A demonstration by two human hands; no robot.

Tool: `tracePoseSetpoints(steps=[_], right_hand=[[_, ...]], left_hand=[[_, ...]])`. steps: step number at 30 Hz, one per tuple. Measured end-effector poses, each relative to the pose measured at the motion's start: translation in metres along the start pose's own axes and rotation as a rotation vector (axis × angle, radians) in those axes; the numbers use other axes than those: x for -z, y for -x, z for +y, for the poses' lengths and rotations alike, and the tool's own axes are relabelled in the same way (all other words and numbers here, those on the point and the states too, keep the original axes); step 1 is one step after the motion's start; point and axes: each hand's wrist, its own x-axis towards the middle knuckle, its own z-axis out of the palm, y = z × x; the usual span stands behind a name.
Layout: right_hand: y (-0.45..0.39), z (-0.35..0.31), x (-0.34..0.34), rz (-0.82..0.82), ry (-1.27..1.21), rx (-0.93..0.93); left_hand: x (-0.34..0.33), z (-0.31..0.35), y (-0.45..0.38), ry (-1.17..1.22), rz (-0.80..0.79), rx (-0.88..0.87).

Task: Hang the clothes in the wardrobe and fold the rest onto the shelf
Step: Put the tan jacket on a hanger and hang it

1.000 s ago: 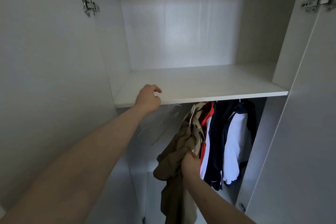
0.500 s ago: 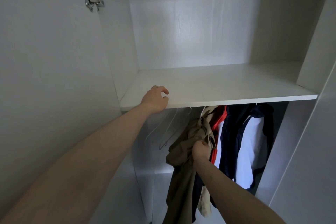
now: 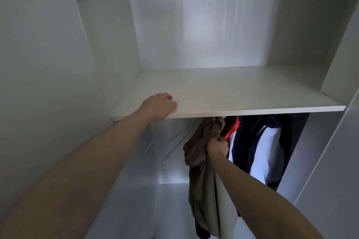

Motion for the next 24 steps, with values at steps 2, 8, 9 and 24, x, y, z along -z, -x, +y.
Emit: tracePoseSetpoints(steps=[2,8,9,24], right_hand=[[-0.011,-0.002,-0.007,-0.014,-0.004,-0.007],[-0.039,-0.016,-0.017,-0.030,0.185,0.065],[-0.045,-0.018,-0.016,-0.016,0.227,0.071],[-0.060,0.019,-0.003,-0.187,0.545,0.166]], left_hand=[[-0.001,-0.002,-0.002,0.002,0.012,0.008],[-0.002,-0.004,-0.008,0.053,0.034,0.017],[-0.003,-0.004,-0.008,0.047,0.045,0.013],[-0.002,-0.003,-0.004,0.012,0.064,-0.002]])
